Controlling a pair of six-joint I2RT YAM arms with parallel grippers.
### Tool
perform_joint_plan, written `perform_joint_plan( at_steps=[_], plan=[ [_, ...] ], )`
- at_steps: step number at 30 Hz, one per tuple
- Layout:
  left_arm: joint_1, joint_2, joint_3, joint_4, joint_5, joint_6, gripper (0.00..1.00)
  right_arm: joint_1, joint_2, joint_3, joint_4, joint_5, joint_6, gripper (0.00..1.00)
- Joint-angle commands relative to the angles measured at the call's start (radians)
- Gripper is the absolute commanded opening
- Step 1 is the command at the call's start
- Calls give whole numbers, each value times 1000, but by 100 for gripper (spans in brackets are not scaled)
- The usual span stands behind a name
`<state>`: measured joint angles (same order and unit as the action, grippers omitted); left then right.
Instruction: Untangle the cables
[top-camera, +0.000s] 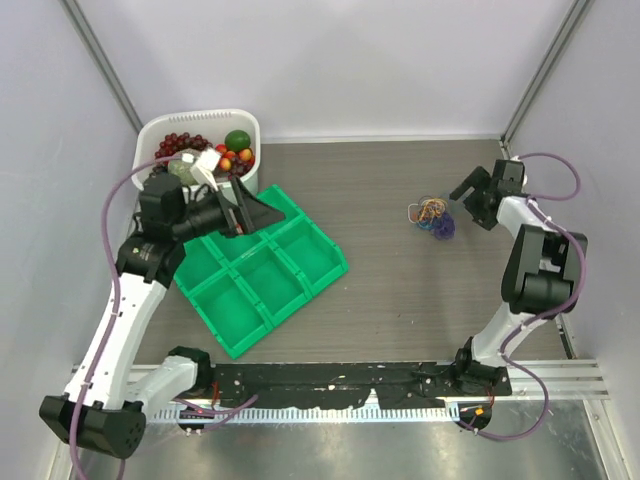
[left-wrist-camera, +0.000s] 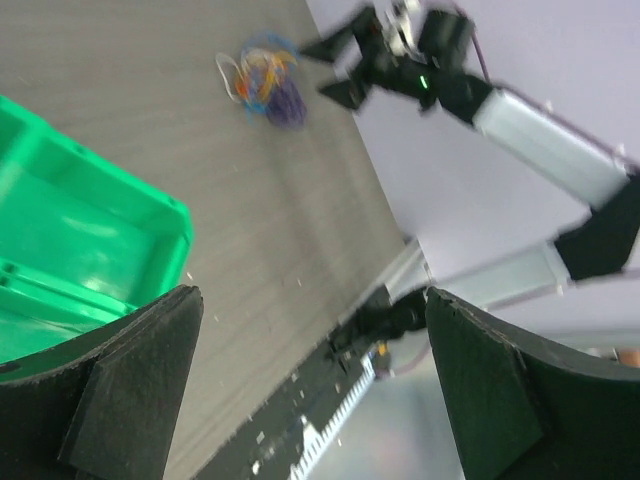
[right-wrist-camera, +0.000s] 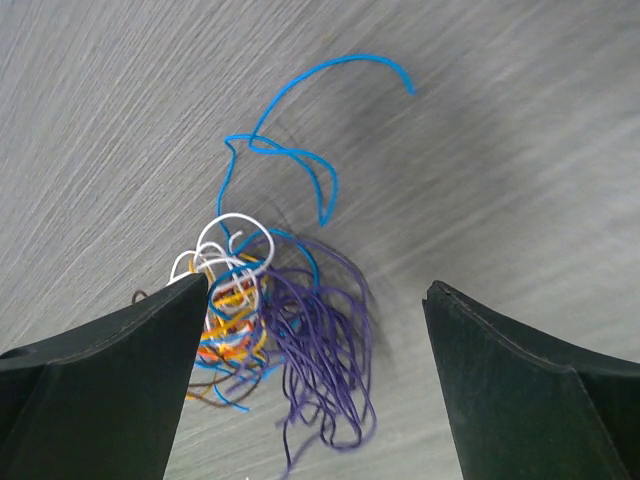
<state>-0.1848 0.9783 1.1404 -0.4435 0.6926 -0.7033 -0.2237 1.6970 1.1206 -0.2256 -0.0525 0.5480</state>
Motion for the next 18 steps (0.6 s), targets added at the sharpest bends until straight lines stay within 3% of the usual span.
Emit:
perform_joint_plan(
  at_steps=[1, 4, 6, 7, 8, 10, 15, 18],
  plan=[
    [-160, -15, -47, 89, 18, -22, 97, 6, 103, 111, 85, -192, -42, 93],
    [-290, 17, -77, 114, -79, -24, 97, 41, 168, 139, 97, -296, -39, 86],
    [-366, 57, -87, 138, -131, -38, 96, 96, 162, 133, 66, -247, -33, 78],
    [-401, 84, -87, 152, -151, -42, 94, 131, 159, 119, 51, -239, -23, 62],
    [-432, 109, -84, 160, -175, -44, 92, 154, 139, 105, 19, -216, 12, 39],
    [-485, 161, -77, 172, -223, -44, 89, 219, 80, 30, -4, -184, 59, 24],
    [-568, 284, -70, 218, -277, -47, 85, 411, -217, -273, 19, -103, 86, 23],
    [-596, 341, -71, 252, -298, -50, 83, 455, -357, -433, -8, -121, 99, 26]
  ],
)
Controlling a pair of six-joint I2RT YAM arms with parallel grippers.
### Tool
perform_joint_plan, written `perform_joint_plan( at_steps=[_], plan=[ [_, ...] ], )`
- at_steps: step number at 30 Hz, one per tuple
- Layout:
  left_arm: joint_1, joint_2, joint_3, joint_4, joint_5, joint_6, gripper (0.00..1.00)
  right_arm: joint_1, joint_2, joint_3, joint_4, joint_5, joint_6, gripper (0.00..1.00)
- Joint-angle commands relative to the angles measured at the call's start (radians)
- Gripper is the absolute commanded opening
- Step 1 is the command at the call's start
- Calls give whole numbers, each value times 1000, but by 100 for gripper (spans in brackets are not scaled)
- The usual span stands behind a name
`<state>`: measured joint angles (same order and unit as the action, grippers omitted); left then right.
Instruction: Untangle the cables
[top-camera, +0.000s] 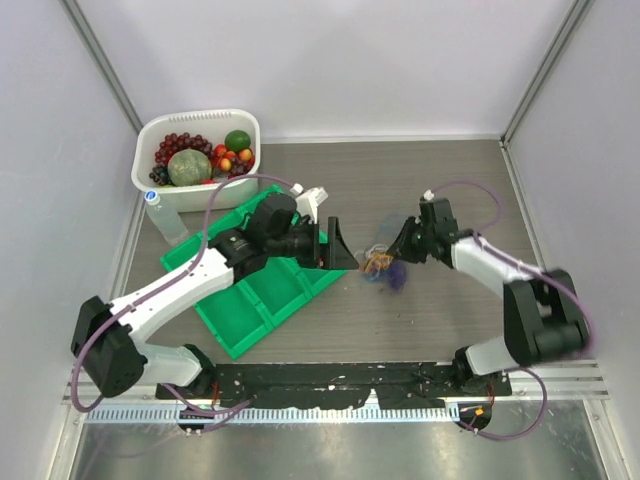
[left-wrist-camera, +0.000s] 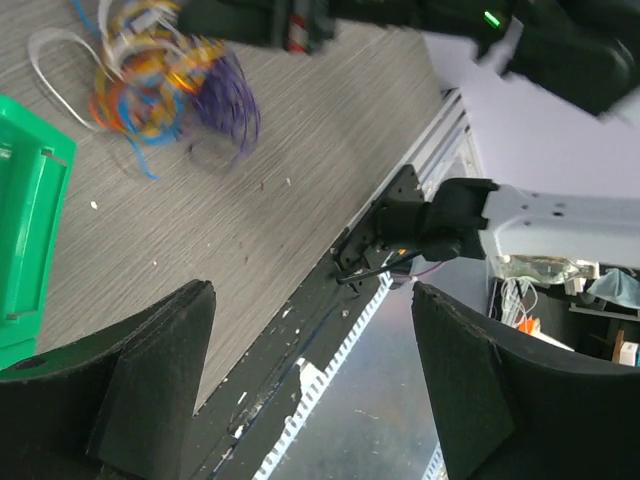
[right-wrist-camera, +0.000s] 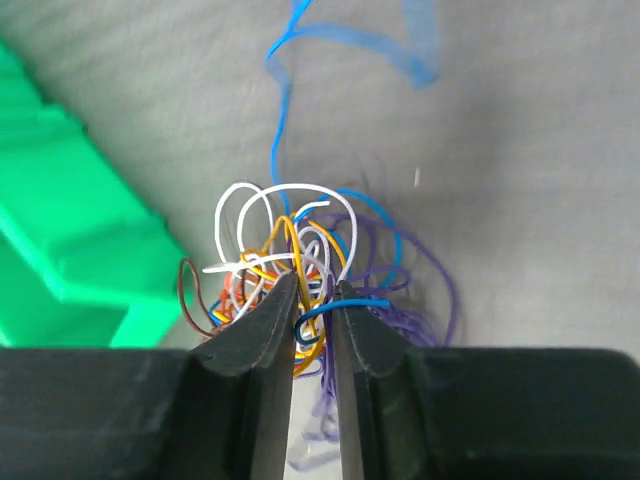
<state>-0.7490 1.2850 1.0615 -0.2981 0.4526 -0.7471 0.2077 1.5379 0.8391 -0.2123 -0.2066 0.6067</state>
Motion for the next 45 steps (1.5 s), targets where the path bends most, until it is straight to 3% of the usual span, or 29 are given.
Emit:
perform_joint_plan(
  at_steps=[1, 4, 8, 12, 14, 22, 28, 34, 38, 45],
  plan=[
    [-39, 57, 11, 114, -67, -6, 82, 30, -272, -178, -28, 15, 48, 29],
    [-70, 129, 32, 114, -92, 21, 75, 33, -418, -283, -42, -34, 45, 55],
    [-110, 236, 87, 108, -104, 32, 63, 33, -559, -287, -108, -14, -10, 68],
    [-138, 319, 139, 106, -147, 40, 61, 32, -546, -246, -147, 47, -70, 66],
    [-139, 342, 179, 76, -169, 61, 61, 30, -509, -227, -142, 58, -71, 61],
    [-138, 457, 259, 65, -267, 158, 58, 30, -420, -244, 2, 15, -2, 48],
    [-116, 620, 403, -19, -275, 215, 77, 30, -446, -277, 16, -48, -10, 45],
    [-81, 726, 471, 14, -198, 221, 82, 30, -463, -324, 30, -129, -21, 48],
    [-69, 769, 496, 30, -137, 187, 70, 30, -470, -360, 36, -132, -13, 47],
    [-69, 760, 436, 103, -78, 135, 38, 30, -452, -393, 76, -142, -2, 47]
  ],
)
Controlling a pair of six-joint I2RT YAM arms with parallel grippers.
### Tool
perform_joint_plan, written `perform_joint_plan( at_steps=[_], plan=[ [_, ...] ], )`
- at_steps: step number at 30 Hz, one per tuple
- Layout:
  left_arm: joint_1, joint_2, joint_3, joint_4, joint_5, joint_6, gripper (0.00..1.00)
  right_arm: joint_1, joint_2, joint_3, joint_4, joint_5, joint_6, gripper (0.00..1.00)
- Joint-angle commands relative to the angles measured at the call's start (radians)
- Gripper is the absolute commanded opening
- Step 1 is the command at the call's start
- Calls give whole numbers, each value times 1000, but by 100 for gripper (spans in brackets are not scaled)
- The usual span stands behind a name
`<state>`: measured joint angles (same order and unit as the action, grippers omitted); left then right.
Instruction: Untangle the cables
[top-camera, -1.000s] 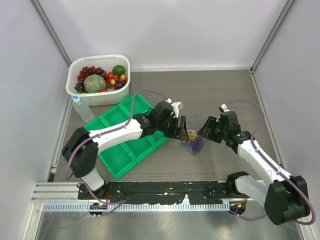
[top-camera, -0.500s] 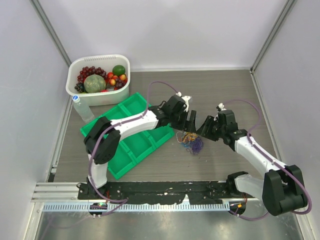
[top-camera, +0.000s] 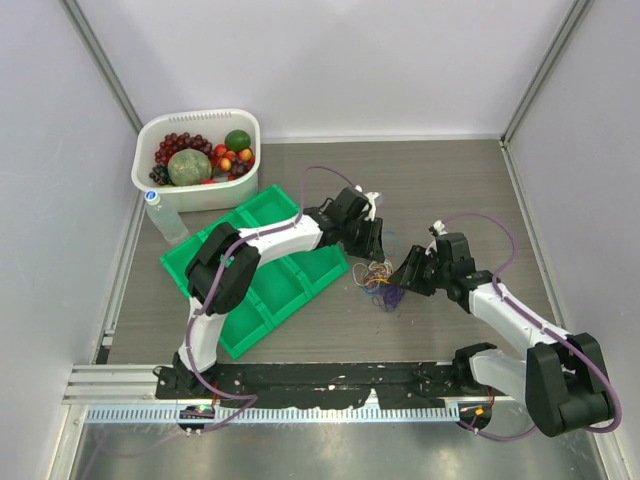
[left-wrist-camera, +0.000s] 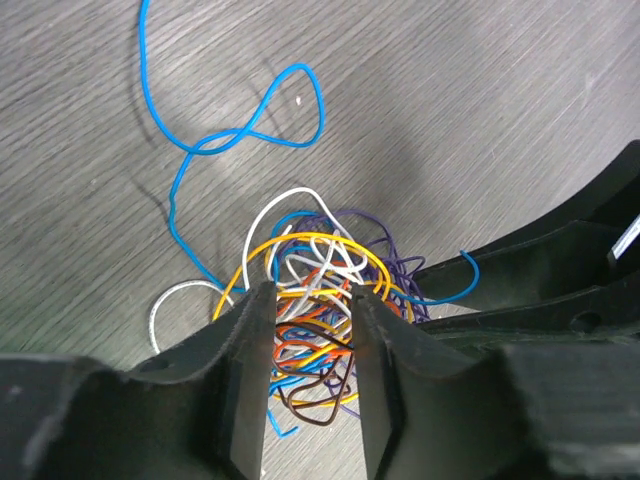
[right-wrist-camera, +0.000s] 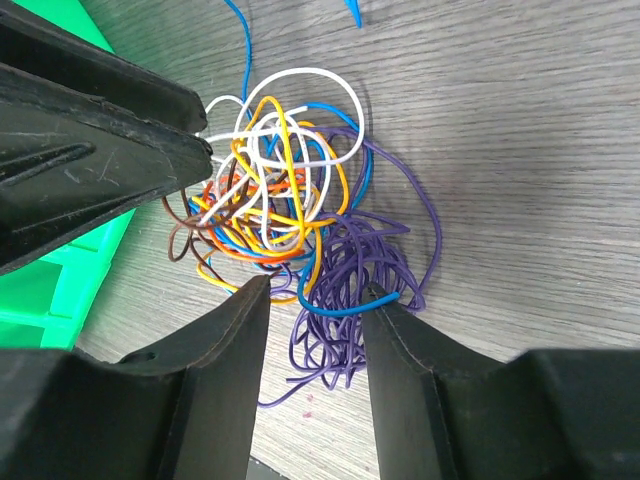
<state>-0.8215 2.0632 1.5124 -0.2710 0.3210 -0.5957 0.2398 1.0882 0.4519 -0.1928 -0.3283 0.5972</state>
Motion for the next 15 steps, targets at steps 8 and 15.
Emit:
perform_joint_plan(
  at_steps=[8, 15],
  plan=[
    [-13, -97, -46, 79, 61, -21, 6, -2, 36, -38, 108, -6, 27, 45],
    [-41, -192, -21, 20, 33, -13, 0, -4, 78, -47, 93, 123, 73, 21]
  ],
)
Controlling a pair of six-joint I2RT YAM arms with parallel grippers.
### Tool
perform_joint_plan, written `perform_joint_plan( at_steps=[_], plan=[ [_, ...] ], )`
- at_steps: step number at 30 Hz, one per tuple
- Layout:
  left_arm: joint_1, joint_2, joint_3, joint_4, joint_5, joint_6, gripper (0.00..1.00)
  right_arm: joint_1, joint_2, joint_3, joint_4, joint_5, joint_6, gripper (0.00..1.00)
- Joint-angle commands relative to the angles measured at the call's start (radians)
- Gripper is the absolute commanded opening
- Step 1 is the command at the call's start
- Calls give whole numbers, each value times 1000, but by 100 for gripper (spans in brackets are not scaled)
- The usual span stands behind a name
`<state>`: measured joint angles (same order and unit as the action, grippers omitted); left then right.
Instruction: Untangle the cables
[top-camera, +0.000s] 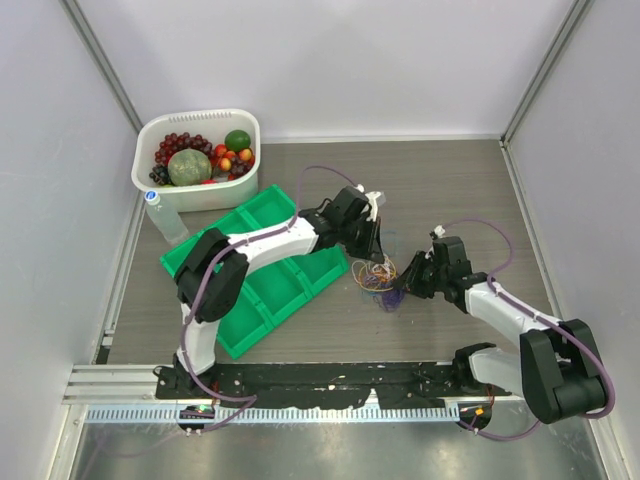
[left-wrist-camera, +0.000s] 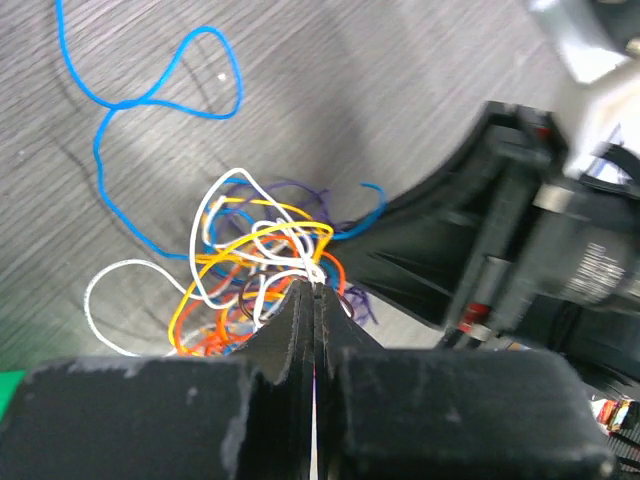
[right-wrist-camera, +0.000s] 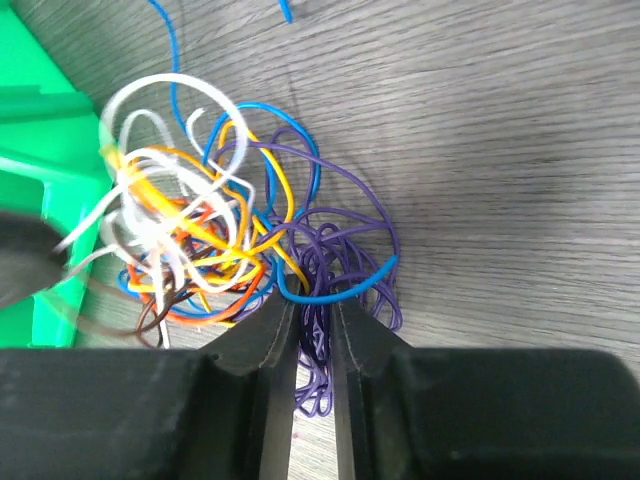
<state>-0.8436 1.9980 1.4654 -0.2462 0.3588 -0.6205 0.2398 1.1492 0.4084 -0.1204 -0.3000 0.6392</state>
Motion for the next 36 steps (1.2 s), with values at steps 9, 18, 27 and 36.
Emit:
perform_joint_plan(
  at_steps=[9, 18, 27, 36],
  plan=[
    [-48, -278, 161, -159, -50, 48, 0, -4, -22, 4, -51, 292, 59, 3],
    [-51, -328, 208, -183, -11, 10, 0, -8, -83, 64, -176, 430, 1, 17],
    [-51, -280, 236, -191, -6, -4, 0, -7, -304, 187, -324, 260, -59, 55],
    [-51, -275, 248, -188, -1, -15, 0, -7, -506, 207, -168, -117, -82, 61]
  ],
)
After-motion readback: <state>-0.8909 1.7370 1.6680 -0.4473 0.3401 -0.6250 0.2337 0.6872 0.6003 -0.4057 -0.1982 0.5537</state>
